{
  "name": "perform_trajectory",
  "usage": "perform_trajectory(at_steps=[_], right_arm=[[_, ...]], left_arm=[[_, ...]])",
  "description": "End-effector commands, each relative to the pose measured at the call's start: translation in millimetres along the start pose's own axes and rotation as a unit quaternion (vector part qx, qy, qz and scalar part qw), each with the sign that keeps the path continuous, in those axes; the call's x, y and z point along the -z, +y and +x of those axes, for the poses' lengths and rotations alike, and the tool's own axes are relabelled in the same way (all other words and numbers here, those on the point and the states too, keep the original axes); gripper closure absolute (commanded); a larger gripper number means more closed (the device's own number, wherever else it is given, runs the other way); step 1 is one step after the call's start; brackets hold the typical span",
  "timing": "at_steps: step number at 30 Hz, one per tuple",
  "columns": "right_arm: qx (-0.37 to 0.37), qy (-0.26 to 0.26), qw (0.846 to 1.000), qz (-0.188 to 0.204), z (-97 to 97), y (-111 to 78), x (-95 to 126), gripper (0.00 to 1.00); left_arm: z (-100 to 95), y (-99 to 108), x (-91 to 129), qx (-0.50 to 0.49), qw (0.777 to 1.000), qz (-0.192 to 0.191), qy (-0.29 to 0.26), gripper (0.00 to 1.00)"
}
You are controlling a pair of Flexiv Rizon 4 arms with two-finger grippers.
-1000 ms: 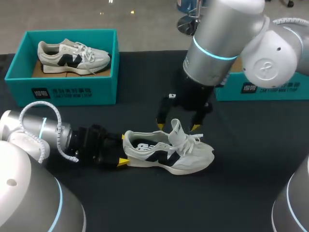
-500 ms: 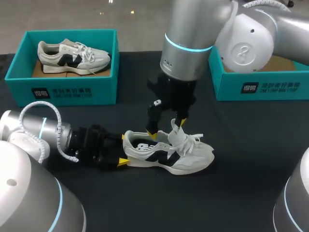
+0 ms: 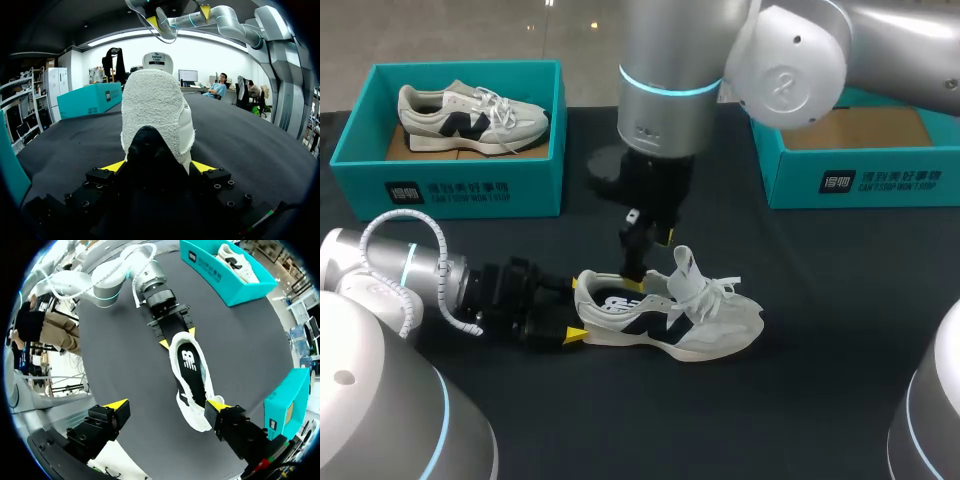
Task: Take the shoe out of the shoebox, open the shoe tongue, remove and reinsert the insole, then place the shoe into the shoebox
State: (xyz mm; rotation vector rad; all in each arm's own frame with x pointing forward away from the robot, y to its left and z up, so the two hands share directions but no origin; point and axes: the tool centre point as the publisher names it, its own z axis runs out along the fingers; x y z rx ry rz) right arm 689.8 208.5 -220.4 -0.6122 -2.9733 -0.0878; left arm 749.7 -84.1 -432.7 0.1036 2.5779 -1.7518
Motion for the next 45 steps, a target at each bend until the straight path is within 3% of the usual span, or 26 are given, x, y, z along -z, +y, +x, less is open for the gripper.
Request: perform_trajectory(at_steps=[1,4,13,25,44,45], right_arm=[[0.184,-0.044,0.982,0.024,4.1,14.6,-3.6,0.00],[0.175,-0.035,0.984,0.026,5.3,19.3,-9.0,0.00],[0.102,-0.006,0.994,-0.037,6.2,23.7,-27.3,0.00],[0.019,0.039,0.999,-0.009,10.2,22.7,-38.7,0.00],[0.019,0.039,0.999,-0.009,10.2,22.7,-38.7,0.00],[0.019,0.039,0.999,-0.009,10.2,22.7,-38.7,0.31]], left_arm=[[1.5,4.2,-1.6,0.000,1.000,-0.001,0.000,1.00],[1.5,4.2,-1.6,0.000,1.000,-0.001,0.000,1.00],[1.5,4.2,-1.6,0.000,1.000,-0.001,0.000,1.00],[1.5,4.2,-1.6,0.000,1.000,-0.001,0.000,1.00],[1.5,4.2,-1.6,0.000,1.000,-0.001,0.000,1.00],[1.5,4.2,-1.6,0.000,1.000,-0.001,0.000,1.00]])
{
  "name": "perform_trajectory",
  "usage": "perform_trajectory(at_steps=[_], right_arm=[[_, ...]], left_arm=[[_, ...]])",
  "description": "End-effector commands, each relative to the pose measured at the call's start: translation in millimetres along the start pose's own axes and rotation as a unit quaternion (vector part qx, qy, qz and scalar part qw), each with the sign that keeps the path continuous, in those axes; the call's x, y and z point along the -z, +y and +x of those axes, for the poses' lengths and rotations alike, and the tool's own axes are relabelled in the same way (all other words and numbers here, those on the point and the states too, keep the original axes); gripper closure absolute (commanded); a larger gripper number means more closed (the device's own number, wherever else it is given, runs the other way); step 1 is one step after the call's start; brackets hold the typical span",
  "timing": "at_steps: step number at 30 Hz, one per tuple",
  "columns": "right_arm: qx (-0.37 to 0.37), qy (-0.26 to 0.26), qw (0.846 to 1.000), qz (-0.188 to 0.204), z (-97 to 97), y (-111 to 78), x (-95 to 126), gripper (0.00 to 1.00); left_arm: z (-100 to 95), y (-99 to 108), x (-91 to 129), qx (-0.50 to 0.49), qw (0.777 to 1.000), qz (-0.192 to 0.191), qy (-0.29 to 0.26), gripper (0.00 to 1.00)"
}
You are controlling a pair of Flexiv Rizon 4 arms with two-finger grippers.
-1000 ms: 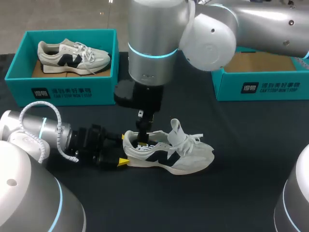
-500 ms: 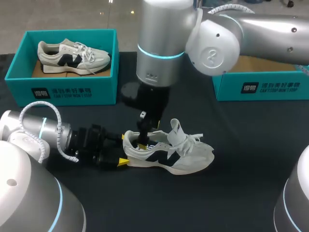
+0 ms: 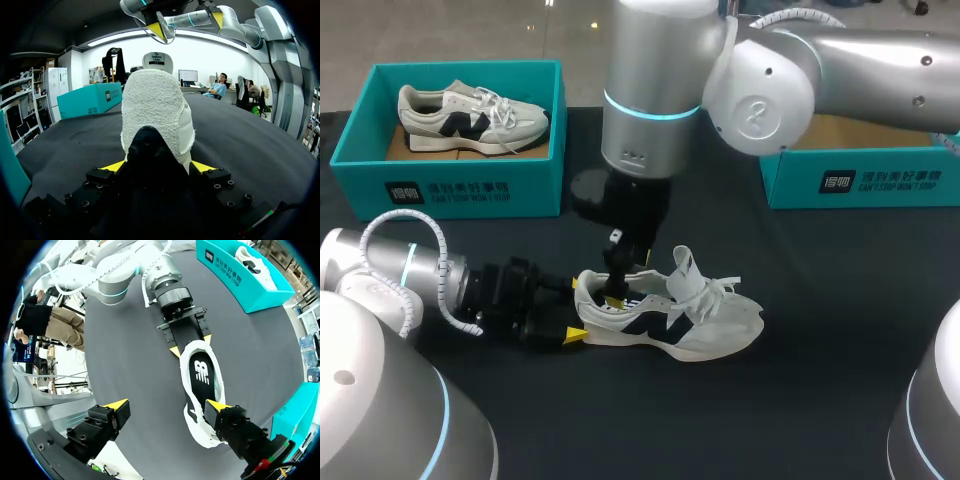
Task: Take the shoe out of the shoebox, open the shoe tongue, remove and reinsert the insole, then place the shoe into the shoebox
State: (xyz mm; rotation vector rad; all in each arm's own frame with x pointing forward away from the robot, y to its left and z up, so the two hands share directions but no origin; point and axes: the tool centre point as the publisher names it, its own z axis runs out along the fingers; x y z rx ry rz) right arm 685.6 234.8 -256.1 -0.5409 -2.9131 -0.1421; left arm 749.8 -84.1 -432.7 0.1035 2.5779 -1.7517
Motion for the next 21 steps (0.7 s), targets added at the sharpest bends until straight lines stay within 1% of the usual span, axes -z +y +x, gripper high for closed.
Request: perform_trajectory(at_steps=[1,2,3,8,15,21], right_arm=[[-0.007,-0.001,1.000,0.007,-2.0,1.6,-2.7,0.68],[-0.011,-0.003,1.000,0.011,-3.7,1.9,-4.4,0.92],[-0.012,-0.002,1.000,0.012,-6.1,2.5,-7.0,1.00],[-0.025,-0.002,1.000,0.015,-16.2,5.1,-20.1,1.00],[-0.033,0.000,0.999,-0.008,-32.2,2.1,-41.3,1.00],[-0.033,0.005,0.999,-0.007,-47.5,-0.8,-52.1,1.00]], left_arm=[[1.5,4.1,-1.7,0.000,1.000,-0.001,0.000,1.00],[1.5,4.1,-1.7,0.000,1.000,-0.001,0.000,1.00],[1.5,4.1,-1.7,0.000,1.000,-0.001,0.000,1.00],[1.5,4.1,-1.7,0.000,1.000,-0.001,0.000,1.00],[1.5,4.1,-1.7,0.000,1.000,-0.001,0.000,1.00],[1.5,4.1,-1.7,0.000,1.000,-0.001,0.000,1.00]])
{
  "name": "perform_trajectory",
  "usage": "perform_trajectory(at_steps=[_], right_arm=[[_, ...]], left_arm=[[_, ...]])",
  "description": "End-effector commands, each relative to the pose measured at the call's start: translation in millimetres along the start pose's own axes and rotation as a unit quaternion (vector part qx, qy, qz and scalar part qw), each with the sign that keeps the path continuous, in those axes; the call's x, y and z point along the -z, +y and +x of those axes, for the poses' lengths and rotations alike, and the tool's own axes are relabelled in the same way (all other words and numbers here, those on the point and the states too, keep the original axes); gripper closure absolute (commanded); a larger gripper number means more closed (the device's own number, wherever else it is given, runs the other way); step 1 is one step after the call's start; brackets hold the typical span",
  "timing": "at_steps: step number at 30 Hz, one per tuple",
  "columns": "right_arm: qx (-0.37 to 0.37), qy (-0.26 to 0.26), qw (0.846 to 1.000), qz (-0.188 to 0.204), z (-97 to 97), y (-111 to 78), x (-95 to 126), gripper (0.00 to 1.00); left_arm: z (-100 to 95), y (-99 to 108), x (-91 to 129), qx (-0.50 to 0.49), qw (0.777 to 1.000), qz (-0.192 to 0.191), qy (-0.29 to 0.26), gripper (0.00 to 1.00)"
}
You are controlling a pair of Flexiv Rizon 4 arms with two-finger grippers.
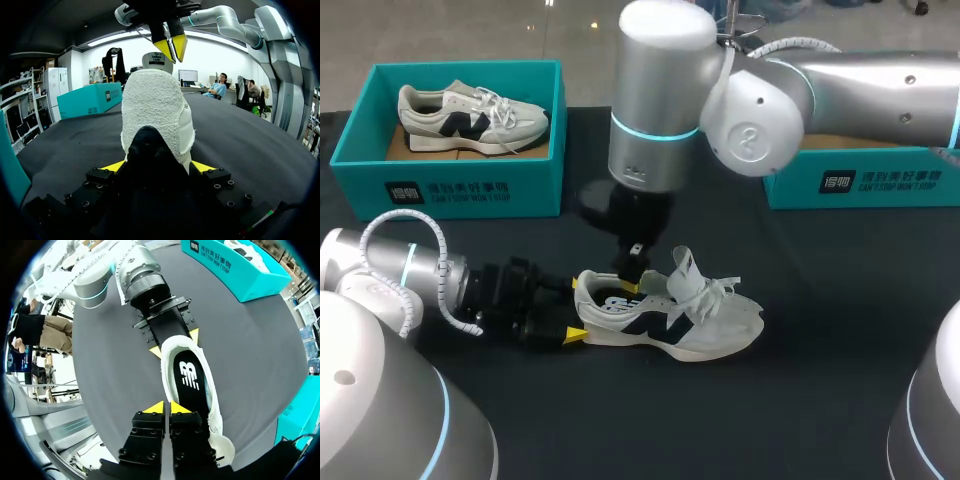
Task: Take the shoe out of the shoebox, open the shoe tongue, remove and reinsert the insole, then place the shoe into the shoebox
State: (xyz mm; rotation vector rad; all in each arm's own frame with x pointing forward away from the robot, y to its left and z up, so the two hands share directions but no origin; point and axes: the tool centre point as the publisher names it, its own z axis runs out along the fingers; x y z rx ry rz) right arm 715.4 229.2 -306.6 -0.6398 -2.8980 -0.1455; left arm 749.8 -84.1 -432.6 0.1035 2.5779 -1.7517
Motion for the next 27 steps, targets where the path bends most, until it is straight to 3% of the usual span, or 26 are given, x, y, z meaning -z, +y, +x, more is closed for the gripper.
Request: perform_trajectory(at_steps=[1,16,27], right_arm=[[0.000,0.008,1.000,-0.002,-11.3,-2.8,-9.9,1.00],[-0.003,0.009,1.000,0.023,-50.8,-5.0,-35.3,1.00],[-0.019,0.008,0.999,0.037,-66.4,-12.0,-49.8,1.00]], left_arm=[[1.5,4.1,-1.7,0.000,1.000,-0.001,0.000,1.00],[1.5,4.1,-1.7,0.000,1.000,-0.001,0.000,1.00],[1.5,4.1,-1.7,0.000,1.000,-0.001,0.000,1.00]])
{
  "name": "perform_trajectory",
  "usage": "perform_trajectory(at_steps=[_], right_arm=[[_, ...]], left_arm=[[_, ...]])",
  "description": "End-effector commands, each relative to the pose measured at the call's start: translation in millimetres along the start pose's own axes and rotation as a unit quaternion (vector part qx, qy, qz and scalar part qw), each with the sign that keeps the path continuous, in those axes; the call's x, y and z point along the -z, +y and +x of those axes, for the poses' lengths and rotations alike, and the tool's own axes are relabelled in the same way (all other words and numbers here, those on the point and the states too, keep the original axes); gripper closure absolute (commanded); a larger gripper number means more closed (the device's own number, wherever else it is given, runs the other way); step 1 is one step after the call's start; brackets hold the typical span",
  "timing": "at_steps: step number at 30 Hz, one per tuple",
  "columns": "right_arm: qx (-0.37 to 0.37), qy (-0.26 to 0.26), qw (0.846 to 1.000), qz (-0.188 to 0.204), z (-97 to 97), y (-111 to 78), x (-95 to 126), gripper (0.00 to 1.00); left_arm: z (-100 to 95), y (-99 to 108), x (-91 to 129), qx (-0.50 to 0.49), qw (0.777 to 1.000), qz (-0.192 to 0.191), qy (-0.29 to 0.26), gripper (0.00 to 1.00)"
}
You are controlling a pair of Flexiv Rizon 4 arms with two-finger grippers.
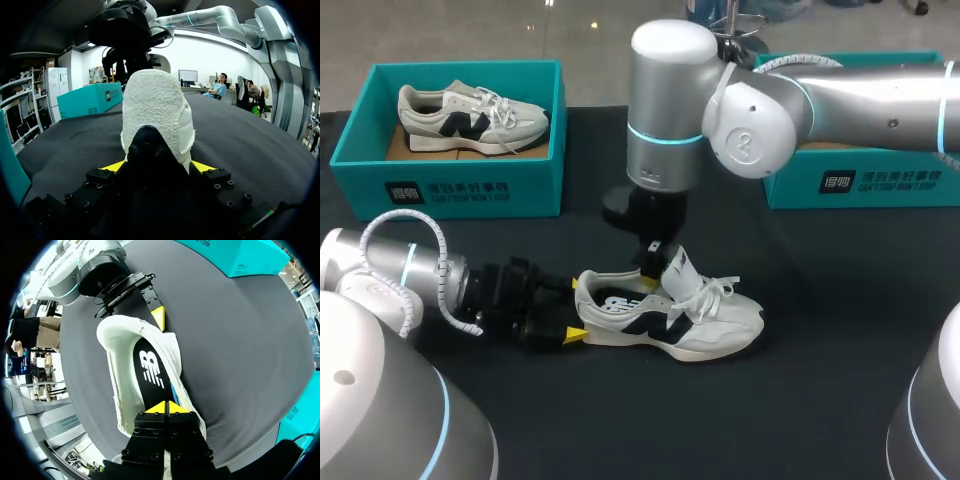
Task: Take the shoe out of the shoebox, open the shoe tongue, remove and reinsert the insole, then place the shoe into the shoebox
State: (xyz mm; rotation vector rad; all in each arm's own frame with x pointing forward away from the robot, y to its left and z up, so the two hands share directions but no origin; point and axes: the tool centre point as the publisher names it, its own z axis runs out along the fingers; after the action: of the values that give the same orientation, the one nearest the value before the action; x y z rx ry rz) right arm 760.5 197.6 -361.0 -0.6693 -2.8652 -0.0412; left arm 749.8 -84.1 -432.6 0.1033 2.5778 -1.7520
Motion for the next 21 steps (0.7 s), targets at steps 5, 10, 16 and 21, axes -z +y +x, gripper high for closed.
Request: perform_trajectory(at_steps=[5,10,16,21], right_arm=[[-0.010,0.007,1.000,0.012,-6.0,1.6,-17.2,1.00],[-0.011,0.013,1.000,0.010,-7.1,0.1,-21.3,1.00],[-0.012,0.021,1.000,0.010,-8.3,0.0,-25.7,1.00],[-0.011,0.026,1.000,0.008,-8.9,1.0,-25.8,0.74]], left_arm=[[1.6,4.2,-1.7,0.000,1.000,-0.001,0.000,1.00],[1.6,4.2,-1.7,0.000,1.000,-0.001,0.000,1.00],[1.6,4.2,-1.7,0.000,1.000,-0.001,0.000,1.00],[1.6,4.2,-1.7,0.000,1.000,-0.001,0.000,1.00]])
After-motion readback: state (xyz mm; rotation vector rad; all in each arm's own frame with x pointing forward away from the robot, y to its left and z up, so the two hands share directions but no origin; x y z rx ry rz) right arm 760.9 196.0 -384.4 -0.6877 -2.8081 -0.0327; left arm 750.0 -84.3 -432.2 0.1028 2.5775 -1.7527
